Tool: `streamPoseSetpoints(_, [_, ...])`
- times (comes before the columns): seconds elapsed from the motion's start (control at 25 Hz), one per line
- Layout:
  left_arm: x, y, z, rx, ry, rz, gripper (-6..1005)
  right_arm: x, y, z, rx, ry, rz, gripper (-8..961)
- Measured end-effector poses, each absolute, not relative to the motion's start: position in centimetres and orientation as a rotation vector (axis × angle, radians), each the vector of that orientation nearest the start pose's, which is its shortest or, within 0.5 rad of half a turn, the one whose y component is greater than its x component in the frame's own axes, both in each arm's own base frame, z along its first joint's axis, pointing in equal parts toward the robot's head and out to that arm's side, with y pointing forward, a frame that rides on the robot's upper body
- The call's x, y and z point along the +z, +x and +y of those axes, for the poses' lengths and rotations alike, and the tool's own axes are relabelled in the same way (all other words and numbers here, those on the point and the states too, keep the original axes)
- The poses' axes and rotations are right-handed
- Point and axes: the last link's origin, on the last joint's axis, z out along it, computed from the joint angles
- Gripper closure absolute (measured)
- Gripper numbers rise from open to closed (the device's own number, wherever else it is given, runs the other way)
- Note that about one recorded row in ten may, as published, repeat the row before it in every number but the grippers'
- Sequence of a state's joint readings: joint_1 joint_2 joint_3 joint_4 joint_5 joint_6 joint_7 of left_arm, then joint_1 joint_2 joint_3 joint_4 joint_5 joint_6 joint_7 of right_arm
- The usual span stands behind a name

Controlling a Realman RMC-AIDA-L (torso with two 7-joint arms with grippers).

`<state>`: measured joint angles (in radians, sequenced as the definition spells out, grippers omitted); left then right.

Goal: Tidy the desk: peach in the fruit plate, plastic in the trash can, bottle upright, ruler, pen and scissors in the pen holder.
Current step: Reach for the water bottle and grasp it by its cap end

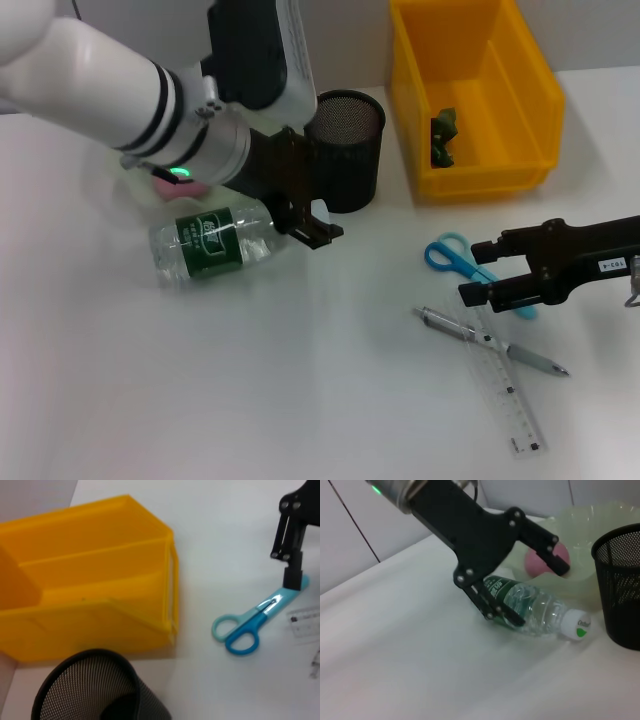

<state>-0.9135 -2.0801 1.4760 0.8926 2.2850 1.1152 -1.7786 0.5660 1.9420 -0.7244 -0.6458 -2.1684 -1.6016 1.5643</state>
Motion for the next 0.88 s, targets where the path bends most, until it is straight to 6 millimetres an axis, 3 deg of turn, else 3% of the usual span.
streamPoseSetpoints(0.4, [-9.1, -11.4, 40.8, 0.311, -2.797, 0.286, 164, 3.8, 29.0, 33.6, 0.38, -2.815, 0.812, 176])
streamPoseSetpoints(0.88, [-9.5, -12.4, 40.4, 0.357, -2.8, 0.292, 165, 4.0, 29.2, 33.5, 0.378, -2.809, 0.822, 176])
